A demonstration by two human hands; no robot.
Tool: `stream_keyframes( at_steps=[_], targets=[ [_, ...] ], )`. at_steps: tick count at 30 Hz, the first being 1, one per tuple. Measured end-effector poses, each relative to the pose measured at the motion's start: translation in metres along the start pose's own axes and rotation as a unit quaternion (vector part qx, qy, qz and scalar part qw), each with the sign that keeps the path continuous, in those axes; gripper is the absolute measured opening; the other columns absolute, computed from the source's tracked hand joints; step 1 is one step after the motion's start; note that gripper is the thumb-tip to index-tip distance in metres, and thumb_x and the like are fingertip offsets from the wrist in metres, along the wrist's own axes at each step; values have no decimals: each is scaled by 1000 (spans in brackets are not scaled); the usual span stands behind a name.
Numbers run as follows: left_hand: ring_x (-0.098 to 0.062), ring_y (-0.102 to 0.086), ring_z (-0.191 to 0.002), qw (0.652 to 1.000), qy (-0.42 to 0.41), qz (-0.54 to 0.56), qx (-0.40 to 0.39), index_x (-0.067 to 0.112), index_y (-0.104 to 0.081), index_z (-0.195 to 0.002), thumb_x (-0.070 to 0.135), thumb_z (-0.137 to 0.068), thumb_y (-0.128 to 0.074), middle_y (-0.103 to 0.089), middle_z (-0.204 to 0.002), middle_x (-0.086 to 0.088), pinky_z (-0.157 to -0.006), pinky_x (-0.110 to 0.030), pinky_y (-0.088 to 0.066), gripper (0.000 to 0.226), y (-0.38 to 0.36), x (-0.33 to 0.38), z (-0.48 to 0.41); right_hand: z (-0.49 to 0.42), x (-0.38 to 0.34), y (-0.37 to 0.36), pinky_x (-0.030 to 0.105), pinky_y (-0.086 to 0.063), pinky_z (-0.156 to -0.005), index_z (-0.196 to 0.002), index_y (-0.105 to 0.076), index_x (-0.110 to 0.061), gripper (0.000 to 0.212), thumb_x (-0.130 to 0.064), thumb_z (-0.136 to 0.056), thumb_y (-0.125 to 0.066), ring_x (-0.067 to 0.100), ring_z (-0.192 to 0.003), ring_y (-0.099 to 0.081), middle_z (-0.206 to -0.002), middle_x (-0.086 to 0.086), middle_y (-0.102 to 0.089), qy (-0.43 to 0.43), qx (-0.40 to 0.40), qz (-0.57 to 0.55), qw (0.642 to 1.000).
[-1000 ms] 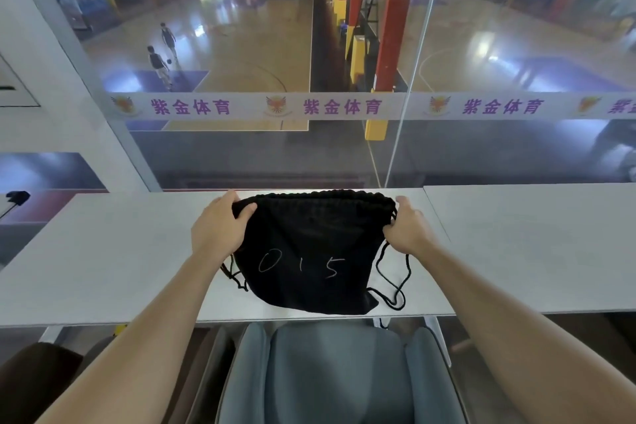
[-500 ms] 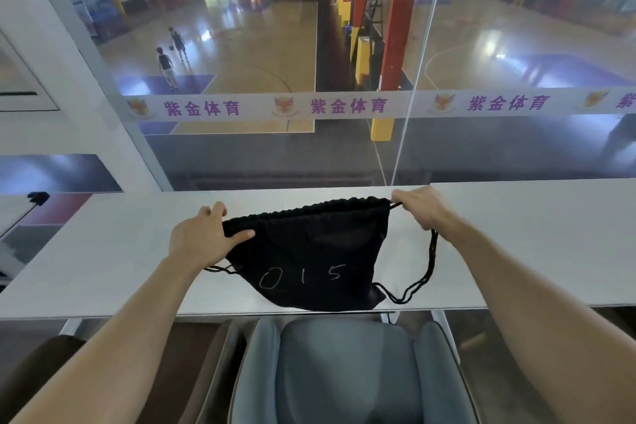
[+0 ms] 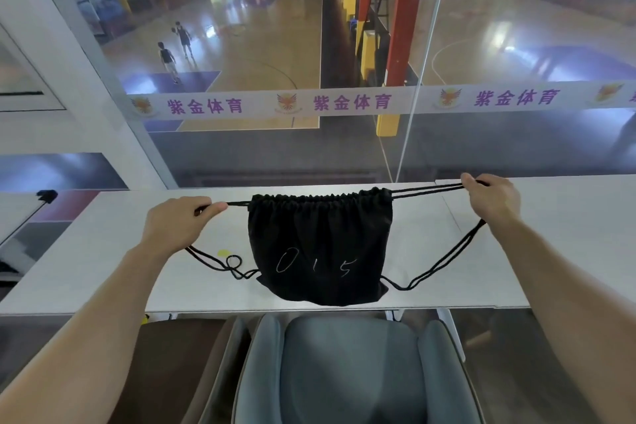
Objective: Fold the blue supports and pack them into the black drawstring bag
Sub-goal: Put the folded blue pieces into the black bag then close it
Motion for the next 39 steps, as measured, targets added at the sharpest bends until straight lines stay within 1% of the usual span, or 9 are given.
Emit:
stream_keyframes(
  at_steps=[5,7,10,14,20,26,30,35,39],
  targets=[
    [-16,-67,-92,977,12,211,-22,40,-77,-96,58,-107,-48,-76,-98,22,-85,-42,-54,35,-12,43,2,28,29,-76,39,-65,-74,-112,-76,-20,30,-32,-89,-59,29,-79,-81,-83,3,-80,-29,-189,105,976],
    [-13,-64,-78,958,8,287,-30,33,-74,-94,46,-108,-51,-73,-85,25,-76,-38,-52,30,-18,68,1,58,13,-123,51,-67,-78,-131,-66,-22,44,-43,-92,-63,31,-81,-82,-100,4,-79,14,-288,88,953],
    [-8,-72,-76,939,8,339,-58,25,-72,-91,31,-109,-53,-77,-81,15,-80,-31,-56,26,-27,92,-1,113,-36,-157,37,-60,-75,-131,-58,-31,61,-73,-88,-72,17,-83,-82,-108,-5,-78,85,-373,49,923],
    [-20,-72,-77,927,60,356,-96,19,-67,-80,24,-104,-51,-73,-77,3,-76,-33,-51,29,-40,89,4,111,-42,-156,39,-61,-91,-123,-58,-30,86,-89,-65,-80,12,-89,-81,-99,-3,-81,48,-316,-25,947],
    [-15,-67,-78,953,45,270,-133,25,-79,-85,60,-112,-38,-73,-82,0,-82,-40,-50,60,-51,76,14,92,-66,-134,32,-47,-69,-91,-66,-23,63,-84,-78,-75,16,-63,-58,-78,-8,-68,80,-254,-71,961],
    [-18,-72,-74,946,63,298,-107,17,-77,-90,24,-113,-41,-76,-81,-1,-70,-35,-53,43,-47,71,12,88,-90,-137,30,-43,-60,-73,-57,-8,43,-31,-109,-52,21,-57,-63,-67,3,-64,147,-287,76,944],
    [-22,-59,-79,942,107,307,-81,12,-69,-81,34,-109,-46,-64,-76,8,-71,-38,-43,43,-45,65,17,93,-91,-128,33,-40,-61,-67,-44,-12,62,-61,-105,-51,20,-59,-46,-70,-3,-65,174,-265,164,934],
    [-17,-46,-62,910,133,390,-44,16,-61,-71,53,-107,-58,-54,-66,5,-65,-36,-39,52,-33,61,18,91,-95,-101,28,-40,-57,-81,-65,6,68,-56,-107,-58,6,-46,-47,-51,-19,-63,132,-218,66,965],
    [-19,-42,-63,890,139,433,-12,14,-61,-74,51,-105,-62,-52,-69,0,-67,-36,-39,48,-19,55,12,88,-97,-82,31,-39,-58,-74,-70,-10,59,-56,-108,-56,15,-55,-49,-54,-12,-58,136,-185,26,973]
  ],
)
Point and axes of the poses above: each hand's wrist, its own z-axis away from the middle knuckle, its own y-axis out of the back of the hand, x = y × z, the point moved 9 cm from there along -z, towards the middle knuckle
